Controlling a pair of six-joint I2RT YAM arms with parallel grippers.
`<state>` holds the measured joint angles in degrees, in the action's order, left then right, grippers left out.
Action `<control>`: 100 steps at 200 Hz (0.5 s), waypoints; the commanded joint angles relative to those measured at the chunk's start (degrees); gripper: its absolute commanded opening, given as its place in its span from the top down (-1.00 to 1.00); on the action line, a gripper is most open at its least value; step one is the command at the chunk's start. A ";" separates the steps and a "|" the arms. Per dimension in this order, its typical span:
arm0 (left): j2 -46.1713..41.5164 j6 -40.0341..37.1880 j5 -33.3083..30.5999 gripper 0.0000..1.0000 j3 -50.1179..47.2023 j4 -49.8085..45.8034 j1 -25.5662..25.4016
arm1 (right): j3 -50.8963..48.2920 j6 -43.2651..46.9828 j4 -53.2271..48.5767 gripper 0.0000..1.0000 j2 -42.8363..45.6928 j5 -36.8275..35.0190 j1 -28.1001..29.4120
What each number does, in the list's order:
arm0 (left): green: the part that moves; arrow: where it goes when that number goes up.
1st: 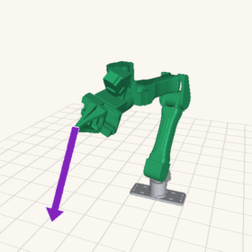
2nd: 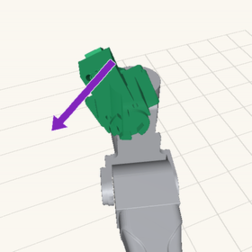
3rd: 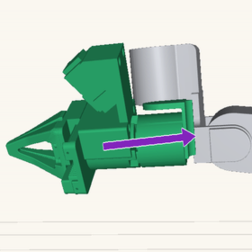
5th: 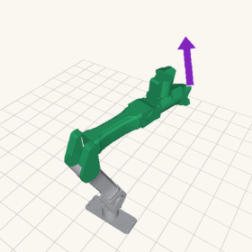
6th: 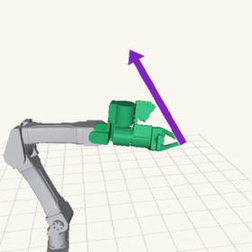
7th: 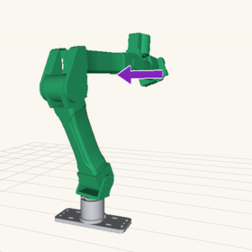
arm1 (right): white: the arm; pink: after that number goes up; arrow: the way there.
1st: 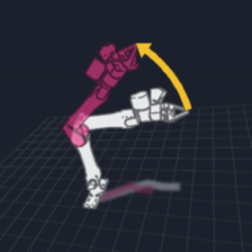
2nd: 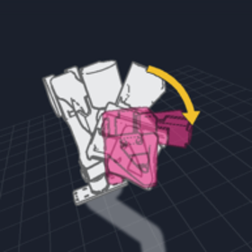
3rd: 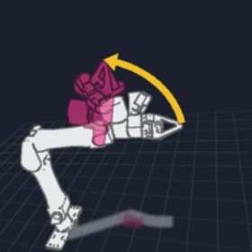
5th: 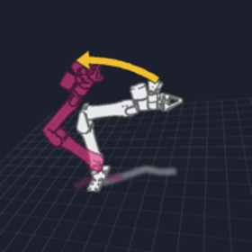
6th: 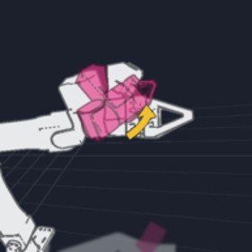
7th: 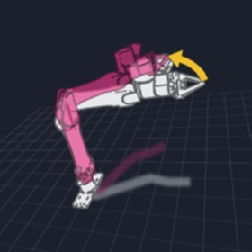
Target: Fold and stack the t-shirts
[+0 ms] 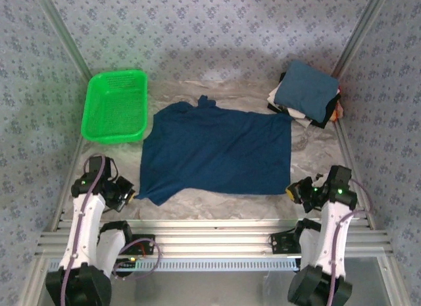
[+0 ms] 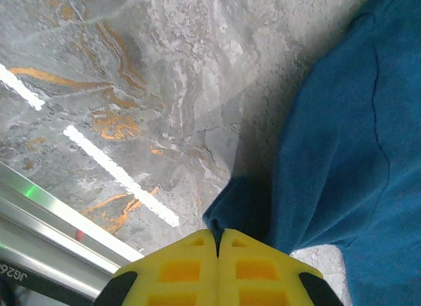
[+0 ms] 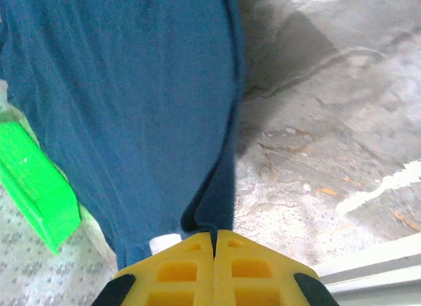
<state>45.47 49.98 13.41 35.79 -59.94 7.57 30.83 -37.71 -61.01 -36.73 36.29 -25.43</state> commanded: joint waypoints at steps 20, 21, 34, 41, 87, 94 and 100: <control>-4.16 -0.67 6.44 1.00 2.71 -9.03 3.25 | 6.11 -2.92 -19.95 1.00 4.80 -11.31 -0.10; -4.34 -0.72 6.40 1.00 2.80 -9.26 3.24 | 6.23 -2.99 -20.20 1.00 4.86 -11.49 -0.08; -5.20 -1.77 5.49 1.00 3.74 -11.86 3.90 | 7.99 -3.31 -21.91 1.00 4.98 -13.19 -0.06; -5.38 -2.33 4.57 1.00 4.10 -12.97 3.96 | 8.34 -3.56 -22.36 1.00 4.87 -13.59 -0.06; -5.28 -0.40 6.77 1.00 0.28 -6.05 4.12 | 6.66 -3.76 -19.45 1.00 2.11 -13.97 0.12; -4.23 -1.17 6.55 1.00 1.44 -5.34 4.07 | 6.16 -4.08 -18.35 1.00 1.77 -13.97 0.16; -3.17 -1.92 6.46 1.00 2.50 -4.76 4.05 | 5.94 -4.42 -17.32 1.00 1.39 -13.92 0.12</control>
<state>40.07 49.15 18.72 35.90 -67.53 11.25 37.74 -40.77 -79.09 -34.04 23.88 -25.41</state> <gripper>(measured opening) 0.041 0.065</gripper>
